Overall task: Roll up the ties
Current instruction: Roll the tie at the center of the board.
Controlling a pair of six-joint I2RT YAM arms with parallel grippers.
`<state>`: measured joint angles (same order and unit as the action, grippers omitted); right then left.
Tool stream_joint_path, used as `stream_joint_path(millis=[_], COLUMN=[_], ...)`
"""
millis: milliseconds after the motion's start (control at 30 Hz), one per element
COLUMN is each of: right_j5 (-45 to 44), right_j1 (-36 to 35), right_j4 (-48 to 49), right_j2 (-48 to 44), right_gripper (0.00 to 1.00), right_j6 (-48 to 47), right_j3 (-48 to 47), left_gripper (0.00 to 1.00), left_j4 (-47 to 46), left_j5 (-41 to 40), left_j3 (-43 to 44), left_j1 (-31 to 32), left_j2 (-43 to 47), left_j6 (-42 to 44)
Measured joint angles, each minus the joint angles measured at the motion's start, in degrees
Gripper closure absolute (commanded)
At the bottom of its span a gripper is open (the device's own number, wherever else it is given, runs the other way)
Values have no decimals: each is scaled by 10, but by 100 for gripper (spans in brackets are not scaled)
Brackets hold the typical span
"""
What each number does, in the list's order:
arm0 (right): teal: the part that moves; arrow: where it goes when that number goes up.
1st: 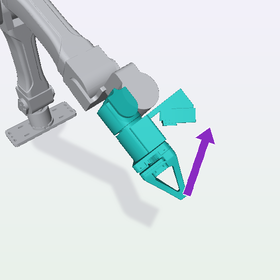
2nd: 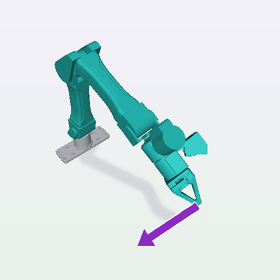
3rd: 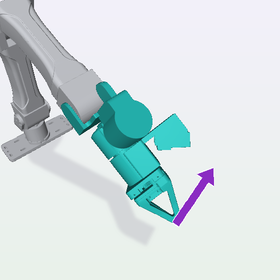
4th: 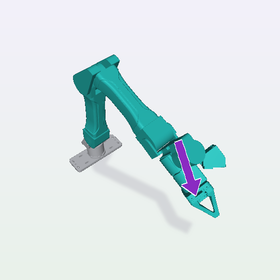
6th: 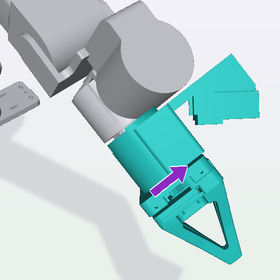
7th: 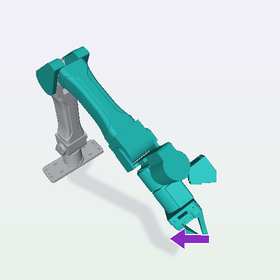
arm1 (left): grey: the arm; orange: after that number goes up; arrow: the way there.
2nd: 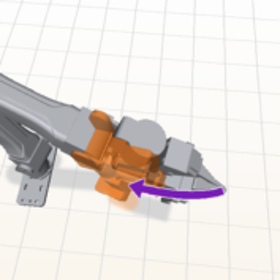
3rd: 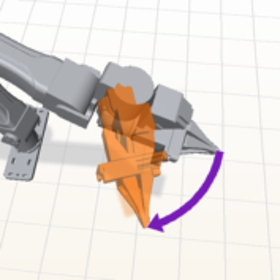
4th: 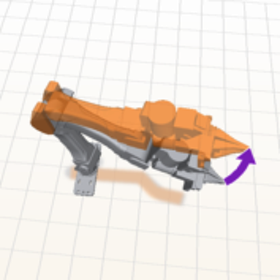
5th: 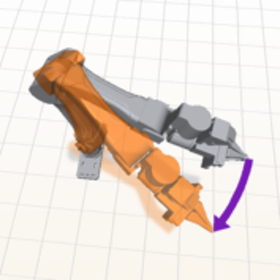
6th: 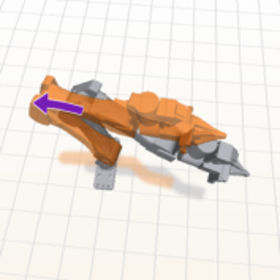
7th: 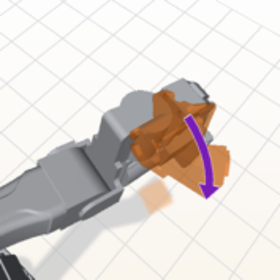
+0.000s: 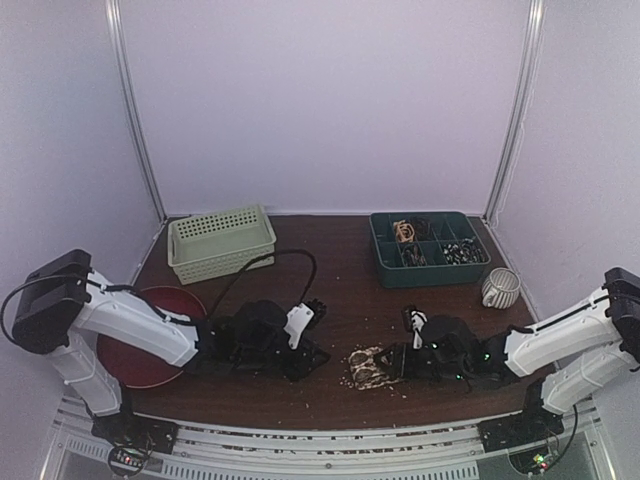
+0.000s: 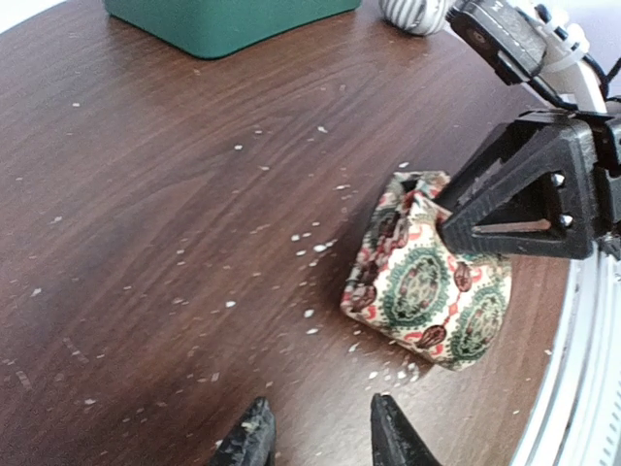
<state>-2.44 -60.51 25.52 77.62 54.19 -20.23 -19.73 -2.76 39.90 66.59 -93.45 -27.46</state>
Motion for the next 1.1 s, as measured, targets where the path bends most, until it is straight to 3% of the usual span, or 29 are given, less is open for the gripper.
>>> stream_joint_path(millis=[233,567,933,1100], right_j5=[-4,-5,12,13], right_j1=[2,22,23,11], right_j4=[-10,-12,-69,-91], right_j2=[-16,-35,-91,-87], right_gripper=[63,62,51,51], right_j6=[-16,-28,-32,-29], right_j3=[11,23,16,3], left_gripper=[60,63,68,70], left_j4=[-38,-68,-57,-55], left_j5=[48,80,79,78], left_j3=[34,86,105,105], left_j1=[10,11,11,11], left_j2=[-73,-128,-143,-146], left_j6=[-36,-91,-102,-102])
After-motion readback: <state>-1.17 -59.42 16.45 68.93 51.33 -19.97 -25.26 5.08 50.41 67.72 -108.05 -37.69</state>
